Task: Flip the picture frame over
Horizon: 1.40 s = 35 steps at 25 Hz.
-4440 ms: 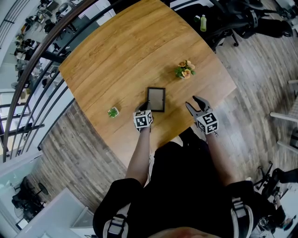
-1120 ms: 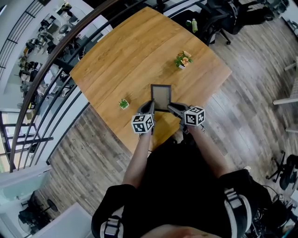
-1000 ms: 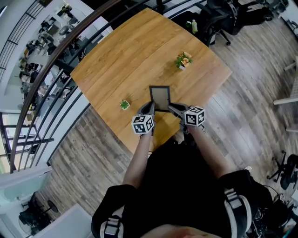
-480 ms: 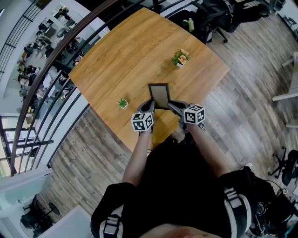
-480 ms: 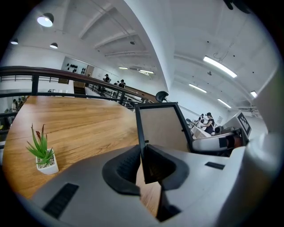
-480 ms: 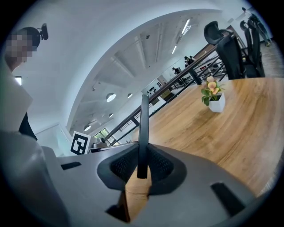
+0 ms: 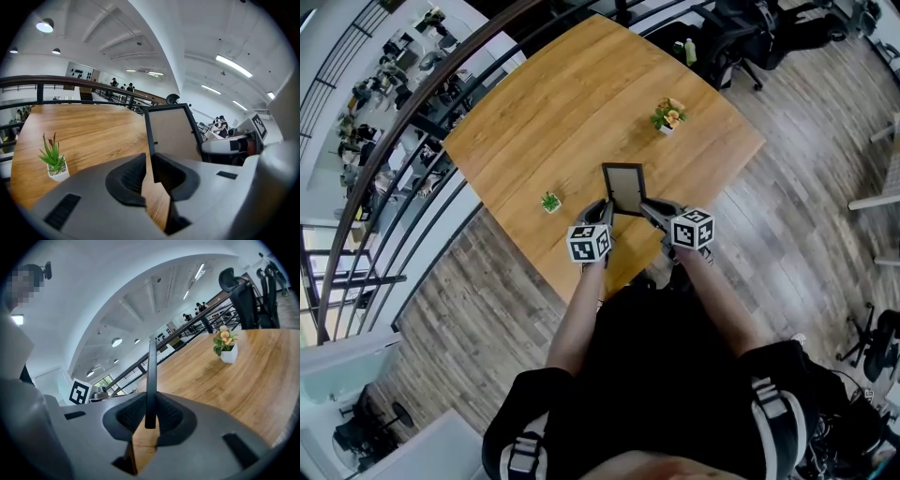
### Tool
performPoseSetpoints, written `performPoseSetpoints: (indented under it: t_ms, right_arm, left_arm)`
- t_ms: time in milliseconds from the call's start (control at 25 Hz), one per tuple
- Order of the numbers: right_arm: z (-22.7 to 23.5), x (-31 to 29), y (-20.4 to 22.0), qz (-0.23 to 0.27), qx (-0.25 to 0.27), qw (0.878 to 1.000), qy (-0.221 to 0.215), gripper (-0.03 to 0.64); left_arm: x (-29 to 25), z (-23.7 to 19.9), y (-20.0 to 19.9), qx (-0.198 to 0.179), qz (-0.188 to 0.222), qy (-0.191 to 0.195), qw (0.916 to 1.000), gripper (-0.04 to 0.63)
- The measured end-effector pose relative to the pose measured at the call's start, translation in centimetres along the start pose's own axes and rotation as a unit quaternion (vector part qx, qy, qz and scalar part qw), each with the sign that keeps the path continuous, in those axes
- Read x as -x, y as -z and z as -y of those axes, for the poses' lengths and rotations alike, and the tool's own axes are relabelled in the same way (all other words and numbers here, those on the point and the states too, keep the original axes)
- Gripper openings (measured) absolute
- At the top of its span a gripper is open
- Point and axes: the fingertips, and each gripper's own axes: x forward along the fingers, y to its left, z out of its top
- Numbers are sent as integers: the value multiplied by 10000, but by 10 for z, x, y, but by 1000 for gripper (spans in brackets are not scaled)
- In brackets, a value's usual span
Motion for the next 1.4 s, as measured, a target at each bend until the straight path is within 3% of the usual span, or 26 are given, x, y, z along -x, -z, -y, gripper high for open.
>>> performPoseSetpoints:
  t_ms: [120, 360, 640, 960, 1400]
  right_arm:
    - [2, 0, -6, 44, 136, 9998, 147, 67]
    - [7, -4, -9, -184, 1145, 9911, 648, 67]
    - [-1, -10, -8, -275, 1547, 9853, 667, 67]
    - [-5, -5, -12, -231, 1961, 9768, 826, 69]
    - [-8, 7, -13, -154, 2693, 9558, 1167, 69]
  left_arm:
    - [6, -2, -2, 59, 34, -17, 10000, 58]
    - [8, 15, -28, 91, 314, 154, 9993, 85]
    - [3, 54, -73, 114, 561, 556, 9968, 149]
    - [-6, 71, -77, 485, 399, 418, 9971, 175]
    - [-18, 87, -77, 614, 329, 359, 9969, 255]
